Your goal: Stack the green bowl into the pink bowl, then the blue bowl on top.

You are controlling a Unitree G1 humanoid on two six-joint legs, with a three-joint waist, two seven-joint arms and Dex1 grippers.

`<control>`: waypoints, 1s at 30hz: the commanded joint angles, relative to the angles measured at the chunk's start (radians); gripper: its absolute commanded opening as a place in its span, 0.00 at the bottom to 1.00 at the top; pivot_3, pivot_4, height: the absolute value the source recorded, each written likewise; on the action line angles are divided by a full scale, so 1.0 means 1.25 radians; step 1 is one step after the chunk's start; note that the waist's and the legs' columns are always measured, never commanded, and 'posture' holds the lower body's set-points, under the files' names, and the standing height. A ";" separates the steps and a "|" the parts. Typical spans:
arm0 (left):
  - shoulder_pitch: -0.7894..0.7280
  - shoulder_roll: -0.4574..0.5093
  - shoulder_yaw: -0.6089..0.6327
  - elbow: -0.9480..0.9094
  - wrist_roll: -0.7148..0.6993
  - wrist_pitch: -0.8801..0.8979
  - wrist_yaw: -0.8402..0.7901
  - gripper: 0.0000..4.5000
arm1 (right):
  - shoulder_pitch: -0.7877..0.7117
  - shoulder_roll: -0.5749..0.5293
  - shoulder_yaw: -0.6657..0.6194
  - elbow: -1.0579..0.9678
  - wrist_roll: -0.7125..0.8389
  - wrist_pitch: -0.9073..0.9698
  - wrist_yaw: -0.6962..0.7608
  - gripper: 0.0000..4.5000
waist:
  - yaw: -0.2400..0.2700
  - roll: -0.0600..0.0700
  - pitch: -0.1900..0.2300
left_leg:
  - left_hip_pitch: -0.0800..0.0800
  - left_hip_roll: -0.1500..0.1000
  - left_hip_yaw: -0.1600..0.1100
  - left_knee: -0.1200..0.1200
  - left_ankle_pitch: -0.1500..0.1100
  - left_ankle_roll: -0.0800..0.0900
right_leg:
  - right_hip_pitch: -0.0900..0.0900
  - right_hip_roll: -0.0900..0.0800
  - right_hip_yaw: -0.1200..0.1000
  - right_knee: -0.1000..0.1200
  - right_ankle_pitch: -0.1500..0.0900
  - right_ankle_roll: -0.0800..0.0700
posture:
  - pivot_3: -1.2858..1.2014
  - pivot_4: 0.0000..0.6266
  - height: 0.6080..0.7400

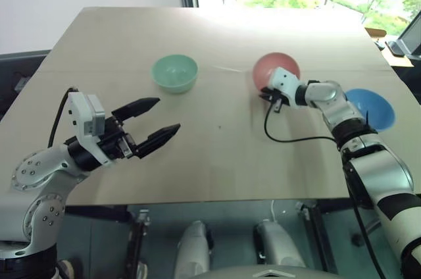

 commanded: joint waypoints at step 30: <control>-0.021 -0.027 -0.050 -0.010 0.027 -0.043 0.028 0.96 | 0.343 -0.110 0.058 -0.950 0.165 0.534 0.233 0.21 | 0.006 0.000 0.000 | 0.000 0.000 -0.001 0.000 0.000 0.000 | 0.000 0.000 -0.001 0.000 0.000 0.000 | 0.52 0.24 1.00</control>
